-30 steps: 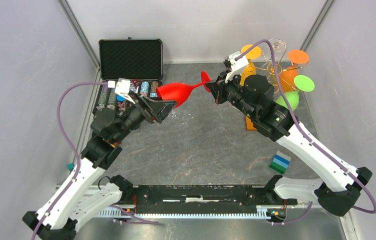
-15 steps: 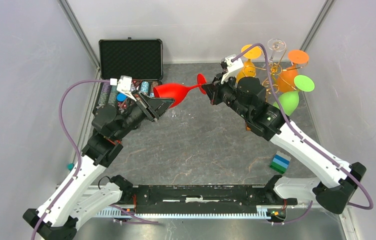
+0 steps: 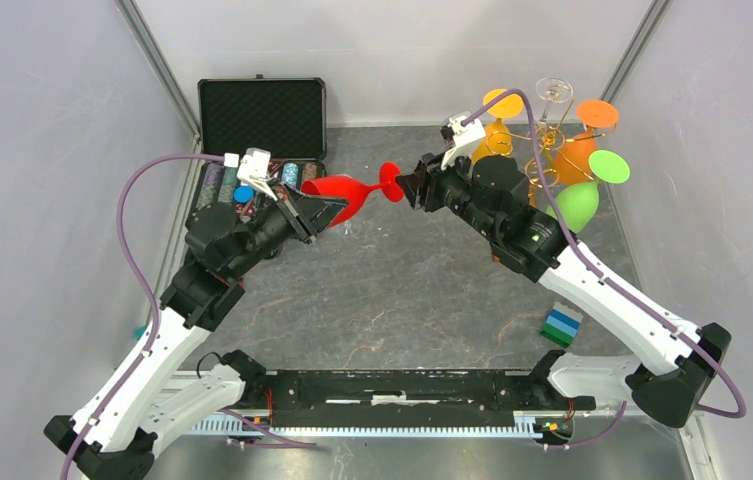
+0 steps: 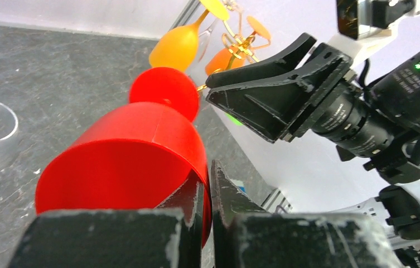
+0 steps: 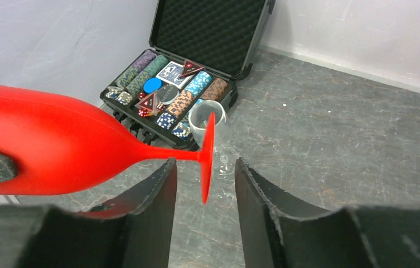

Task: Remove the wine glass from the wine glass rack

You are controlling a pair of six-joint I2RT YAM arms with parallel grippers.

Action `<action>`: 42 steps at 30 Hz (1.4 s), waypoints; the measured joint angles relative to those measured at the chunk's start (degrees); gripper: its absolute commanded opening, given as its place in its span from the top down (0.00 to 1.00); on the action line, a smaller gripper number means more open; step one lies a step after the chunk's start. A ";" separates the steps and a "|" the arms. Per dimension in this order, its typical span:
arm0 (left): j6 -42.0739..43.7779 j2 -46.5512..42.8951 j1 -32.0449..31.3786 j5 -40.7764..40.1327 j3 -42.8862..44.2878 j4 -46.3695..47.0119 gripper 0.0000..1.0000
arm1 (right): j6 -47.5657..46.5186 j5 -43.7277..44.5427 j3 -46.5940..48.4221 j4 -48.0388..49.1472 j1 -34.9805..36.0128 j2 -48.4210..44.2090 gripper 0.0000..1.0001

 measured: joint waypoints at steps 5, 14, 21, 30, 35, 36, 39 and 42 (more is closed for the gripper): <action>4.31 2.43 0.09 0.17 4.98 -8.66 0.98 | -0.83 0.20 -0.63 0.13 -0.35 -0.37 0.29; 14.51 8.07 0.09 0.20 13.79 -31.45 0.98 | -1.70 2.64 -1.73 -0.96 -1.81 -5.01 0.28; 17.79 14.64 0.09 -5.66 14.05 -44.92 0.98 | -3.13 6.56 -1.73 -2.80 -2.12 -7.61 0.27; 18.58 27.67 -5.57 -12.28 20.20 -49.35 0.98 | -5.22 11.45 -1.73 -6.27 -2.14 -9.46 0.27; 19.41 39.80 -11.06 -13.75 30.91 -48.54 0.98 | -6.40 14.25 -1.75 -7.89 -2.12 -11.78 0.27; 19.54 42.01 -11.45 -13.97 32.79 -48.39 0.98 | -6.73 15.06 -1.75 -8.41 -2.12 -12.46 0.26; 19.87 49.94 -12.02 -15.39 39.36 -47.76 0.98 | -7.87 17.68 -1.75 -9.68 -2.12 -15.21 0.26; 20.00 56.92 -12.02 -16.92 44.98 -47.47 0.98 | -8.70 18.99 -1.75 -9.99 -2.14 -17.00 0.26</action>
